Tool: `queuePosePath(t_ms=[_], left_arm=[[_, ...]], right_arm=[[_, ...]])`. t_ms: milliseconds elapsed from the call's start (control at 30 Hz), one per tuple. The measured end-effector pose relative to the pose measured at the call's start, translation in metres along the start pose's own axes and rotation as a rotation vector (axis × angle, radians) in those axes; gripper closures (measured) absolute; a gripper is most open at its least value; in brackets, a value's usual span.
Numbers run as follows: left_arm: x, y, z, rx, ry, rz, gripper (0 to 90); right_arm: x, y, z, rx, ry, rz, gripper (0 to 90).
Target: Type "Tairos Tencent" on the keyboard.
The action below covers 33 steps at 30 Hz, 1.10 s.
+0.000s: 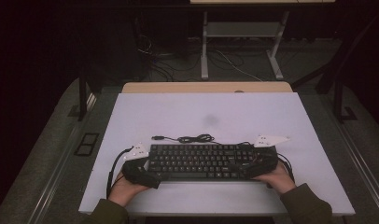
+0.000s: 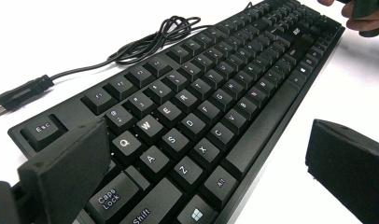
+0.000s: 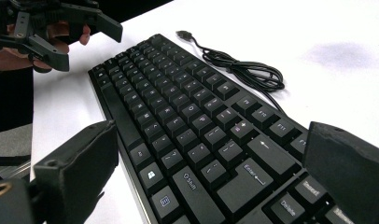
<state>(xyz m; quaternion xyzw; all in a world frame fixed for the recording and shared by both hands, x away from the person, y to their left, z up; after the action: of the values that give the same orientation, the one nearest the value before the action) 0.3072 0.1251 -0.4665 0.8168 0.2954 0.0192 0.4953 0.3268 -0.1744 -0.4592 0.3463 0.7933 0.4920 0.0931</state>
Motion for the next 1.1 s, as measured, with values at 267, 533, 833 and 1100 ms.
queuePosePath(t_ms=[267, 533, 833, 1100], left_arm=[[0.000, 0.000, 0.001, 0.004, -0.002, 0.003, 0.0], [0.000, -0.001, 0.001, 0.007, -0.003, 0.005, 0.0], [0.000, -0.001, 0.001, 0.010, -0.001, 0.008, 0.0], [0.000, -0.001, 0.001, 0.011, -0.004, 0.009, 0.0]], right_arm=[[0.001, 0.002, 0.006, 0.007, 0.005, -0.008, 3.4], [0.005, 0.006, 0.015, 0.018, 0.014, -0.015, 5.7], [0.007, 0.009, 0.022, 0.028, 0.028, -0.025, 16.1], [0.010, 0.007, 0.027, 0.053, 0.049, -0.049, 37.5]])
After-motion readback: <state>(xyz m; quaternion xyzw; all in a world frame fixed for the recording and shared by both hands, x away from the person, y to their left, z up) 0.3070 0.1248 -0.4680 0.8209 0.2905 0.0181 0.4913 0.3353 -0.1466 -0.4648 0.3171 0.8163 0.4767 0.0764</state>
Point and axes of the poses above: each handheld gripper's, and its own axes: z roughly forward along the jaws, y roughly out of its top, x roughly to its left, the point moved 7 cm from there along z, roughly forward along the jaws, and after that the axes turned 8 degrees about -y, right-handed, at the moved point
